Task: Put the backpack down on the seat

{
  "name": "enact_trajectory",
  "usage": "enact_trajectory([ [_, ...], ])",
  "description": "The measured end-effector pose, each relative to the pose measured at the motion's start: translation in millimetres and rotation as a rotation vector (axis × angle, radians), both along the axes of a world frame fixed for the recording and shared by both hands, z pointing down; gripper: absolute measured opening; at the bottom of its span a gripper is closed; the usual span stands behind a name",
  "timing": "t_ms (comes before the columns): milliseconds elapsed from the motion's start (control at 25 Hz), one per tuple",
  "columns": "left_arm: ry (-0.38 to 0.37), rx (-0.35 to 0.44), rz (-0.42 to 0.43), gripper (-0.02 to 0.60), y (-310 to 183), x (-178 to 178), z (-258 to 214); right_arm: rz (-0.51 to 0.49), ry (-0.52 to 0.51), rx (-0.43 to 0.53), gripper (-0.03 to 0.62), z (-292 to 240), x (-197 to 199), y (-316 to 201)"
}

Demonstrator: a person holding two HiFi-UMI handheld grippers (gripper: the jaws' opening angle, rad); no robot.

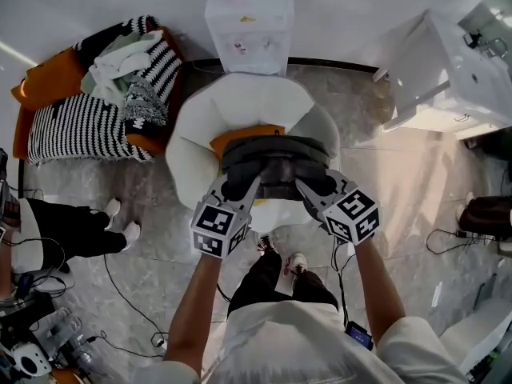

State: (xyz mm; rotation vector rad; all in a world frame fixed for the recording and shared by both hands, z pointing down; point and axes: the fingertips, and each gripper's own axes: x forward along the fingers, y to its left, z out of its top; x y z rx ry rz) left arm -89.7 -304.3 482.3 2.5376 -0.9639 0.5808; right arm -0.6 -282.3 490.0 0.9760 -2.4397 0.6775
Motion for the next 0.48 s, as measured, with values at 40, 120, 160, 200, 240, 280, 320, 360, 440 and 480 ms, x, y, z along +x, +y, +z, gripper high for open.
enact_trajectory([
  [40,-0.002,-0.005,0.005,0.081,-3,-1,7,0.008,-0.004,-0.008,0.032,7,-1,-3],
  [120,-0.004,-0.018,0.015,0.081,-8,-3,21,0.023,-0.006,-0.023,0.032,21,-2,-9],
  [160,-0.003,-0.028,0.017,0.081,-10,-3,28,0.029,-0.004,-0.030,0.032,29,-3,-10],
  [200,-0.001,-0.037,0.018,0.081,-14,-4,35,0.033,-0.001,-0.036,0.032,36,-3,-13],
  [240,-0.001,-0.045,0.017,0.081,-18,-4,42,0.037,0.003,-0.039,0.032,42,-3,-18],
  [280,-0.001,-0.051,0.016,0.081,-24,-5,48,0.042,0.005,-0.043,0.032,48,-4,-23],
  [320,-0.002,-0.056,0.017,0.081,-29,-5,53,0.048,0.004,-0.047,0.032,54,-4,-28],
  [360,-0.002,-0.061,0.019,0.081,-33,-6,59,0.052,0.002,-0.053,0.032,60,-5,-31],
  [440,-0.005,-0.070,0.024,0.081,-40,-7,70,0.057,0.001,-0.066,0.032,72,-6,-37],
  [480,-0.007,-0.076,0.026,0.081,-42,-7,76,0.058,0.002,-0.072,0.032,78,-6,-40],
])
